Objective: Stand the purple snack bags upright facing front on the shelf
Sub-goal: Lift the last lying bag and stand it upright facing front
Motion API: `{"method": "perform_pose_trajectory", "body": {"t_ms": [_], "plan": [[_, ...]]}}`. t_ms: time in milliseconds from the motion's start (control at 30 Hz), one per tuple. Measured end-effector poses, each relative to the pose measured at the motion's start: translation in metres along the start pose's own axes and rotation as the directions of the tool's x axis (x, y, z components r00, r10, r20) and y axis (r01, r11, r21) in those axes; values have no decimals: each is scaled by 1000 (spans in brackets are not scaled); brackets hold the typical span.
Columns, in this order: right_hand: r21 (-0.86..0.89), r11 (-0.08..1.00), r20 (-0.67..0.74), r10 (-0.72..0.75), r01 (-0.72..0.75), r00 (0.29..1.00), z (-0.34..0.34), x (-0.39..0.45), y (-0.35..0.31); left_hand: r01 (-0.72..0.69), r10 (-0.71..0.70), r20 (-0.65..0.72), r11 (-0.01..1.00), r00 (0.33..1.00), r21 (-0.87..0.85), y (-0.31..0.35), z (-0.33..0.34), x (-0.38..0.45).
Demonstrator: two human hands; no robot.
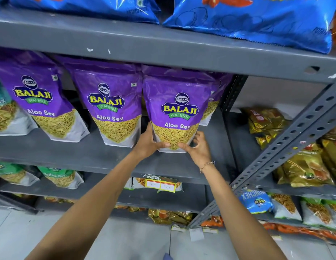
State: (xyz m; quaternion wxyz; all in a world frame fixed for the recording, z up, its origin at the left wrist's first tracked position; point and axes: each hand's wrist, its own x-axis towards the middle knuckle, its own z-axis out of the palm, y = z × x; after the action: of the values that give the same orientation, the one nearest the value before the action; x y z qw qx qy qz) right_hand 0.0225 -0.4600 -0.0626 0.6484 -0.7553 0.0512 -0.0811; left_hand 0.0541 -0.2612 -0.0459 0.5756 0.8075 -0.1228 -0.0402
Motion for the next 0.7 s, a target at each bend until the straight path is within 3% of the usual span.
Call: {"method": "perform_pose_trajectory", "body": {"t_ms": [367, 567, 700], "plan": [[25, 999, -15, 24, -23, 1000, -2, -9, 2, 21, -22, 56, 1000, 998, 19, -1, 4, -3], [33, 999, -61, 26, -24, 998, -28, -9, 5, -4, 6, 88, 1000, 996, -24, 11, 30, 7], [100, 992, -15, 76, -74, 997, -49, -15, 9, -3, 4, 107, 1000, 994, -8, 18, 53, 12]]}}
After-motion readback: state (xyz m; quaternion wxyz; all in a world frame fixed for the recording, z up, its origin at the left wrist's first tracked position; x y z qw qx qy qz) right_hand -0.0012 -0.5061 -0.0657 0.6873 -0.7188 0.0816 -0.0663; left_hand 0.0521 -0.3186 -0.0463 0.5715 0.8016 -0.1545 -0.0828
